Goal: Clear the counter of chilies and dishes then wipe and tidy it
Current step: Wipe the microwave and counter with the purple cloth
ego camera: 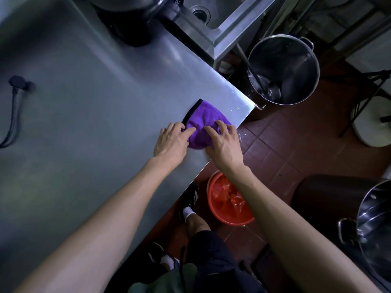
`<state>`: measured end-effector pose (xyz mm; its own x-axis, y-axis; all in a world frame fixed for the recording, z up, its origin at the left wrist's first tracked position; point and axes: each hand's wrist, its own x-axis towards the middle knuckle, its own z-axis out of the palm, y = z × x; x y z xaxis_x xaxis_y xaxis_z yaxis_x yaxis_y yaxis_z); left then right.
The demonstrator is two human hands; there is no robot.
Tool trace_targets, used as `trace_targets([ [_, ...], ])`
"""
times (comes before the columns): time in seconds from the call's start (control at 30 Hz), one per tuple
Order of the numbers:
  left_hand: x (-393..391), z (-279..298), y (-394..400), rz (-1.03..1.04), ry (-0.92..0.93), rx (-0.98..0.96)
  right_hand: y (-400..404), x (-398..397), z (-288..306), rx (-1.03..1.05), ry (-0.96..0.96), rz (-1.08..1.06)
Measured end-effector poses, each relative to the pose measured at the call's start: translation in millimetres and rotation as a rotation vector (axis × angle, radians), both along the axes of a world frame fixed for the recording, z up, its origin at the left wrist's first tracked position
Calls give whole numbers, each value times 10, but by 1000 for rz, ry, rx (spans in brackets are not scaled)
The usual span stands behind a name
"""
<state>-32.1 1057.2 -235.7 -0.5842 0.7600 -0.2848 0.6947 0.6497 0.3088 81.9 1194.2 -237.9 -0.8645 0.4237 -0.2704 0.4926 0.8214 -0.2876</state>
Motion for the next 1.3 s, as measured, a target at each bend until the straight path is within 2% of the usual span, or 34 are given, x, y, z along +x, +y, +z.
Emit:
trace_targets([
  [0.3,291,20,-536,67,-23,55,-491,231,-11,-115,98,-19],
  [0.57,687,203,-1571,259,-145,196,-1392,505,128,-282,185,3],
  [0.87,1267,589,-3370,543,-26,404,-2910,637,553,-303,374,346],
  [1.3,2200,1477,-5808,850,299,477,-5252,808,1354,-339,572,760],
])
